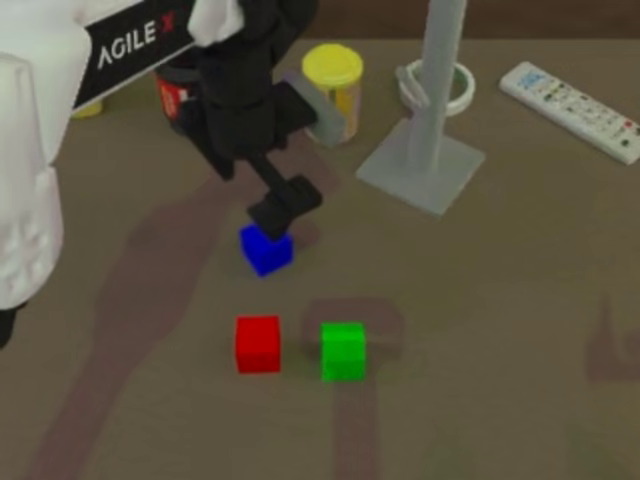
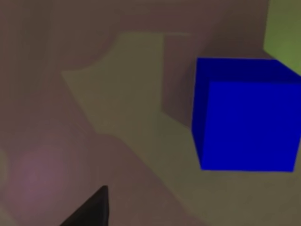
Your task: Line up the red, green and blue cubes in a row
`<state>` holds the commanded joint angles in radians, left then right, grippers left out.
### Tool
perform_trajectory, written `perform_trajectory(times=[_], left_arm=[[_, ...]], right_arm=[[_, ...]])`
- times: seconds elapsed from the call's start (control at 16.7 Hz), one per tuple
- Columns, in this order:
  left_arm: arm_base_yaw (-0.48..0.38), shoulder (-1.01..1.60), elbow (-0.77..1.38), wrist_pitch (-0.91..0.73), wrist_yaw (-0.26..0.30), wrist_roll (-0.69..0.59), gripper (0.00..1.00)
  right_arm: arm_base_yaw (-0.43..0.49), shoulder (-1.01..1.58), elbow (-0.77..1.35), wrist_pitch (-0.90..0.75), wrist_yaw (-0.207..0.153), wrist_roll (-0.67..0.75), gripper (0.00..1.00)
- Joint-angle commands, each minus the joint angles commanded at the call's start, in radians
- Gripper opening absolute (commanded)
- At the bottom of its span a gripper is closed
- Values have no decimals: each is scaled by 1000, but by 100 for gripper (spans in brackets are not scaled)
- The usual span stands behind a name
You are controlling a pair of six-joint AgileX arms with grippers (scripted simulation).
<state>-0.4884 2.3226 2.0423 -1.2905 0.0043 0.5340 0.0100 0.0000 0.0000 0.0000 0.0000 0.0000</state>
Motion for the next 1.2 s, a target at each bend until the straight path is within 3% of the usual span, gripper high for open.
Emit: perform_trajectory(times=[0.42,0.84,1.14,1.2], left_arm=[[3,1,-19,17,0,1,100],[2,60,-196,260,1,2,100],[1,65,-208,273,1,2,100],[1,65,-208,273,1,2,92]], right_arm=[[0,0,0,0,0,0,100],[0,0,0,0,0,0,100],[0,0,0,0,0,0,100],[0,0,0,0,0,0,100]])
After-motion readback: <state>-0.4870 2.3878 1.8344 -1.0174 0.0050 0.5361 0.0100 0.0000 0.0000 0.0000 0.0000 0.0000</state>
